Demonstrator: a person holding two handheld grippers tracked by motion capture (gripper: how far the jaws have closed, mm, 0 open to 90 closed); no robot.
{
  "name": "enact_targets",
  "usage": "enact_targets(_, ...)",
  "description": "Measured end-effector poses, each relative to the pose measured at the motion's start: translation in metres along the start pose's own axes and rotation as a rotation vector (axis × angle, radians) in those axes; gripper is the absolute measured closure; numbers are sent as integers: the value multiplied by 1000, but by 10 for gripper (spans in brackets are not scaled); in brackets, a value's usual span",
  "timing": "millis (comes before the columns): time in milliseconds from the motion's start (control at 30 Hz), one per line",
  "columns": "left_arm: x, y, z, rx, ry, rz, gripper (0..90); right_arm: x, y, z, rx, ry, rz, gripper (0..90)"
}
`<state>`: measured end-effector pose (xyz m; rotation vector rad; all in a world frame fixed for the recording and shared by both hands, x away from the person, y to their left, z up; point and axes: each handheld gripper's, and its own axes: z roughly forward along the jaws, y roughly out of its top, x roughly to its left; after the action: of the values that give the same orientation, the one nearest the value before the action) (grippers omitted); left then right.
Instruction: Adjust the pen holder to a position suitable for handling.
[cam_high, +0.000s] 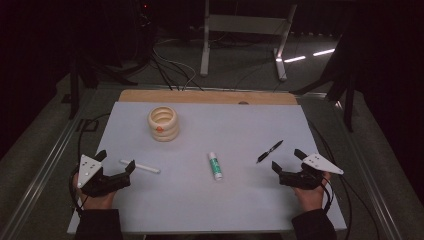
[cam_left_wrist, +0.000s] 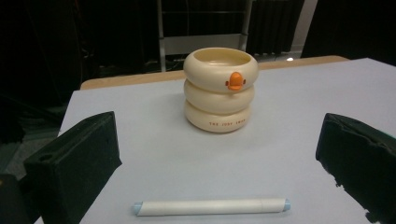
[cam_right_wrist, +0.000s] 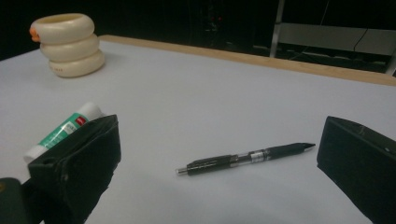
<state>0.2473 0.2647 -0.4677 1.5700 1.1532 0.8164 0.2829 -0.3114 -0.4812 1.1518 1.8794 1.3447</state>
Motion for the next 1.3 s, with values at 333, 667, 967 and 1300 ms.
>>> enact_targets(333, 0, -4, 6, 62, 12, -12, 2, -2, 2, -3, -24, 15, 36, 0)
enact_targets(667, -1, -5, 6, 64, 8, -22, 2, 0, 3, -2, -30, 13, 15, 0)
enact_targets(967, 0, 1, 8, 72, -5, -15, 29, -4, 4, 0, -32, -4, 18, 0)
enact_targets(1300, 4, 21, 13, 62, 13, -11, 33, -2, 3, -1, -27, -10, 15, 0)
